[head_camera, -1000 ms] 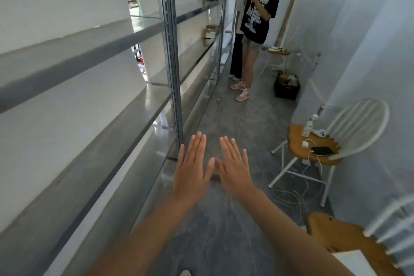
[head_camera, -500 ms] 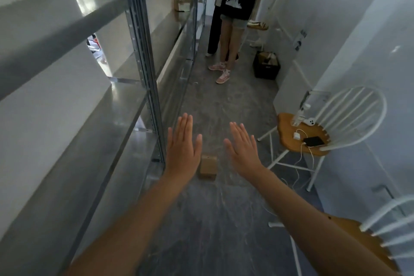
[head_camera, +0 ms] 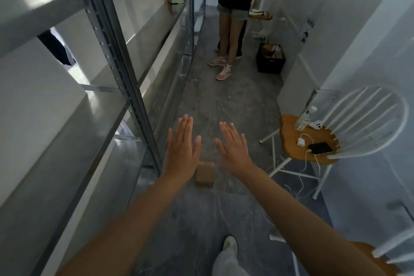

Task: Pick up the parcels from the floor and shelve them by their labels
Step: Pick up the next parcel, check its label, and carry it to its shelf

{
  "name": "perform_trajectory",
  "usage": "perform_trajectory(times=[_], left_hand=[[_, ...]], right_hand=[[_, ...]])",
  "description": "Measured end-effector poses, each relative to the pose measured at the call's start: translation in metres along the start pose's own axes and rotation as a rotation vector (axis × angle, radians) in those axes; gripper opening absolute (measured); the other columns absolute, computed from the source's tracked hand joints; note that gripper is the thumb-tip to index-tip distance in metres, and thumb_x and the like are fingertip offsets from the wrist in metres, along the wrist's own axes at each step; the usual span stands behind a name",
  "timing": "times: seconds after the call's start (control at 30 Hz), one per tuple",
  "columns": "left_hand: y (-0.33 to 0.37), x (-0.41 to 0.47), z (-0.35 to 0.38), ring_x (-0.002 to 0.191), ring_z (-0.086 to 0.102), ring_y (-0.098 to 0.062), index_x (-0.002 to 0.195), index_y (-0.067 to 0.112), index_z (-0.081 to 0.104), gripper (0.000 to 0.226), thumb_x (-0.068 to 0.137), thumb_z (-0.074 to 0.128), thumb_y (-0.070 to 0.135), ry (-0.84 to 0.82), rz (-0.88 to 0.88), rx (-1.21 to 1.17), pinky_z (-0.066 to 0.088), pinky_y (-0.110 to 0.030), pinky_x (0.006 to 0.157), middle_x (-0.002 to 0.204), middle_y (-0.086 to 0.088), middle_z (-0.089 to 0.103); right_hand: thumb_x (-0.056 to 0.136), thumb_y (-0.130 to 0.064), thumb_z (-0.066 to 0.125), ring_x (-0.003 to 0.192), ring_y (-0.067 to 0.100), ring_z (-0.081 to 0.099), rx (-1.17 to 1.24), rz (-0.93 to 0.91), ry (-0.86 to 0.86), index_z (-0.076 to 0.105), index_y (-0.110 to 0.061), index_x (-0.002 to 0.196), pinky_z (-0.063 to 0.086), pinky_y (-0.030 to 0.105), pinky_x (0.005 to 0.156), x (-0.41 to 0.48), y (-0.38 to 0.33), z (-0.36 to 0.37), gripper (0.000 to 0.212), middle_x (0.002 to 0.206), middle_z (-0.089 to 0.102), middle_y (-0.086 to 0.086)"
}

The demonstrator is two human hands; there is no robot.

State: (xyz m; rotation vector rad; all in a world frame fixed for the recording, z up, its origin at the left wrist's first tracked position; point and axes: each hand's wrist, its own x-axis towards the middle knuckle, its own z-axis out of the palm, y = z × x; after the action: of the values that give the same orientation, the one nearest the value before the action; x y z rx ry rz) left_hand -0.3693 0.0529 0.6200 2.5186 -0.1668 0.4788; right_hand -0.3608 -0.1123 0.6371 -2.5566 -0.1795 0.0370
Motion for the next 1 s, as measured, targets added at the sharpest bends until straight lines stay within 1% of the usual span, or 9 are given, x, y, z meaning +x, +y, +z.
perform_trajectory(times=[0.1,0.2,0.37,0.47,0.53,0.73,1.0], left_hand=[[0.010,0.021,0.030,0.153,0.010,-0.017,0.156,0.009,0.022,0.062,0.102,0.027,0.038,-0.042,-0.067,-0.010,0.013,-0.048,0.123,0.165,-0.006,0.019],[0.025,0.042,0.061,0.152,0.013,-0.019,0.155,0.007,0.025,0.062,0.101,0.028,0.038,-0.067,-0.091,-0.012,0.016,-0.050,0.121,0.164,-0.008,0.022],[0.050,0.099,0.094,0.153,0.010,-0.018,0.156,0.008,0.022,0.057,0.104,0.032,0.030,-0.031,-0.144,-0.067,0.010,-0.045,0.123,0.165,-0.007,0.019],[0.055,0.120,0.114,0.153,0.008,-0.017,0.156,0.010,0.020,0.057,0.105,0.031,0.030,-0.035,-0.164,-0.064,0.006,-0.041,0.124,0.165,-0.005,0.017],[0.051,0.129,0.127,0.153,0.008,-0.016,0.157,0.010,0.020,0.057,0.105,0.030,0.031,-0.057,-0.175,-0.058,0.006,-0.039,0.124,0.165,-0.005,0.016],[0.027,0.160,0.151,0.153,0.011,-0.019,0.156,0.007,0.022,0.055,0.105,0.032,0.027,-0.081,-0.275,-0.069,0.008,-0.043,0.123,0.165,-0.008,0.019],[-0.033,0.226,0.188,0.153,0.012,-0.019,0.156,0.008,0.022,0.055,0.105,0.029,0.028,-0.118,-0.376,-0.085,0.004,-0.039,0.124,0.165,-0.007,0.019]], right_hand=[[0.106,-0.038,0.029,0.154,0.014,0.000,0.029,-0.030,-0.028,0.014,-0.019,0.158,-0.001,0.046,0.123,0.035,0.024,-0.012,0.057,0.167,0.013,-0.003],[0.106,-0.038,0.028,0.154,0.014,0.000,0.039,-0.049,-0.051,0.014,-0.019,0.158,0.000,0.047,0.123,0.070,0.053,-0.026,0.057,0.166,0.013,-0.002],[0.106,-0.039,0.031,0.154,0.015,0.004,0.038,-0.033,-0.096,0.018,-0.017,0.157,0.004,0.048,0.123,0.124,0.103,-0.041,0.057,0.166,0.017,-0.001],[0.105,-0.040,0.031,0.154,0.016,0.005,0.042,-0.015,-0.122,0.018,-0.017,0.158,0.005,0.049,0.123,0.149,0.125,-0.041,0.059,0.166,0.017,0.000],[0.105,-0.041,0.031,0.154,0.016,0.004,0.052,-0.002,-0.157,0.018,-0.017,0.158,0.006,0.049,0.123,0.161,0.134,-0.039,0.059,0.166,0.017,0.000],[0.106,-0.041,0.030,0.154,0.016,0.002,0.061,0.001,-0.243,0.018,-0.018,0.157,0.004,0.049,0.123,0.209,0.148,-0.030,0.058,0.166,0.015,0.000],[0.106,-0.037,0.033,0.154,0.018,0.004,0.057,0.022,-0.318,0.022,-0.016,0.156,0.005,0.049,0.123,0.299,0.155,0.009,0.056,0.165,0.018,0.003]])
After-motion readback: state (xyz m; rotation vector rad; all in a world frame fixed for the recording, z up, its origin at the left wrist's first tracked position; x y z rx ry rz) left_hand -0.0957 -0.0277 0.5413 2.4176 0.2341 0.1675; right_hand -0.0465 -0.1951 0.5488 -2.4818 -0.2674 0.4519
